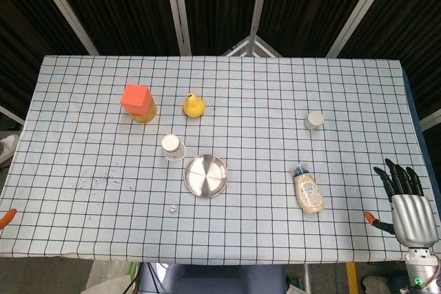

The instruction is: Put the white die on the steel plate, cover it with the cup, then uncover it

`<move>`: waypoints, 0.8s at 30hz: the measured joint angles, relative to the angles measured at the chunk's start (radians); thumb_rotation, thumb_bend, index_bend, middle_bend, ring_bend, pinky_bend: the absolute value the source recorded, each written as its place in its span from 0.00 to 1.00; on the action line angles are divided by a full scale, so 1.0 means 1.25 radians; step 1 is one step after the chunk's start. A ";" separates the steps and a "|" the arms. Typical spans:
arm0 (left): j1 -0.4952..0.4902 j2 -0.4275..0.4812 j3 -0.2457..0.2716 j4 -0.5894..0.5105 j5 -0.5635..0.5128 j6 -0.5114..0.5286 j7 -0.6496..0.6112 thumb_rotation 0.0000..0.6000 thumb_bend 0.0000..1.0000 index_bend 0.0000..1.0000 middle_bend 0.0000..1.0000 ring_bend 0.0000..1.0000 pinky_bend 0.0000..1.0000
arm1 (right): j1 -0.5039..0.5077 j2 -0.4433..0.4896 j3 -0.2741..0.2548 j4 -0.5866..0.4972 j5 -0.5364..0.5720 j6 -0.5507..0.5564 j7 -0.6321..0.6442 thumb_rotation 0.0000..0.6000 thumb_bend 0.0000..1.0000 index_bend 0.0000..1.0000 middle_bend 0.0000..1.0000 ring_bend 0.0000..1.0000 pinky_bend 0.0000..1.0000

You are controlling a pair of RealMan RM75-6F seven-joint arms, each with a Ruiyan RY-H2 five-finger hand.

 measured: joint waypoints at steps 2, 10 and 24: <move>0.000 0.001 0.000 0.000 0.000 -0.001 -0.001 1.00 0.12 0.21 0.06 0.05 0.09 | 0.000 0.000 0.000 -0.001 -0.003 0.002 -0.001 1.00 0.14 0.16 0.03 0.09 0.00; 0.003 0.005 0.004 -0.008 0.010 0.006 -0.002 1.00 0.12 0.21 0.06 0.05 0.09 | -0.001 0.000 -0.007 -0.004 -0.013 0.001 -0.011 1.00 0.14 0.16 0.03 0.09 0.00; -0.008 0.011 0.010 -0.005 0.021 -0.014 -0.041 1.00 0.12 0.21 0.10 0.12 0.09 | -0.007 0.002 -0.014 -0.012 -0.016 0.006 -0.021 1.00 0.14 0.16 0.03 0.09 0.00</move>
